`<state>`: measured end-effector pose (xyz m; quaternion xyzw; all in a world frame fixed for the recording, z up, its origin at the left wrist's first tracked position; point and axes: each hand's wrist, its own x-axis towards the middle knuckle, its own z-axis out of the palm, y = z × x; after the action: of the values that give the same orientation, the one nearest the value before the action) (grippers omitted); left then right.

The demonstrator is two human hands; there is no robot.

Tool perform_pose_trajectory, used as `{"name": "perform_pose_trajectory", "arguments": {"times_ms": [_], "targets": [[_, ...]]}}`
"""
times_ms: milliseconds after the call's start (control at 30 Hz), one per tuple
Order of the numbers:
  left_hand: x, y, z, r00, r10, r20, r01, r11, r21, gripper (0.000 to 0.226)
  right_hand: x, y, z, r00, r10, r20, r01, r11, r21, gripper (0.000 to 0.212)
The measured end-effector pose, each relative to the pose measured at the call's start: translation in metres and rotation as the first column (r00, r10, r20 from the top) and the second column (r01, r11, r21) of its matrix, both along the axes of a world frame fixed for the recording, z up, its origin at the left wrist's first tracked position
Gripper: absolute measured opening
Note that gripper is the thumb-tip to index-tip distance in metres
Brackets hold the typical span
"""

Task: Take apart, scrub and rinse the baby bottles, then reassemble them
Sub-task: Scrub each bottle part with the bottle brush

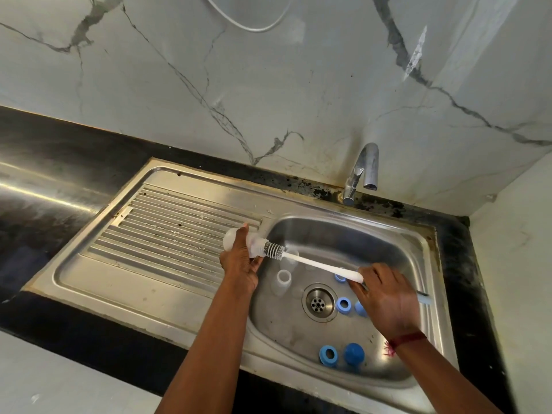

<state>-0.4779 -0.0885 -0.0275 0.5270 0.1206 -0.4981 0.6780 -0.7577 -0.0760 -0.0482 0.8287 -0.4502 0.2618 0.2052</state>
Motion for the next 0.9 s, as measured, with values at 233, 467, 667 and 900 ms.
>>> {"name": "perform_pose_trajectory", "arguments": {"times_ms": [233, 467, 667, 900], "targets": [[-0.002, -0.001, -0.002, 0.994, -0.041, 0.101, 0.04, 0.999, 0.009, 0.071, -0.005, -0.002, -0.012, 1.0, 0.008, 0.005, -0.008, 0.996, 0.086, 0.041], [-0.001, -0.008, 0.004, 0.982, -0.084, 0.17, 0.088, 0.996, -0.017, 0.067, 0.001, 0.002, -0.009, 0.999, -0.032, 0.039, 0.025, 0.983, 0.181, 0.046], [-0.001, -0.008, 0.003, 0.96, -0.122, 0.253, 0.142, 0.988, -0.061, 0.066, 0.008, 0.01, -0.008, 0.985, -0.173, -0.007, 0.144, 0.793, 0.592, 0.067], [0.004, -0.003, 0.004, 0.97, -0.12, 0.209, 0.184, 0.929, -0.322, 0.095, 0.012, 0.006, 0.009, 0.982, -0.143, 0.119, -0.031, 0.503, 0.864, 0.061]]}}
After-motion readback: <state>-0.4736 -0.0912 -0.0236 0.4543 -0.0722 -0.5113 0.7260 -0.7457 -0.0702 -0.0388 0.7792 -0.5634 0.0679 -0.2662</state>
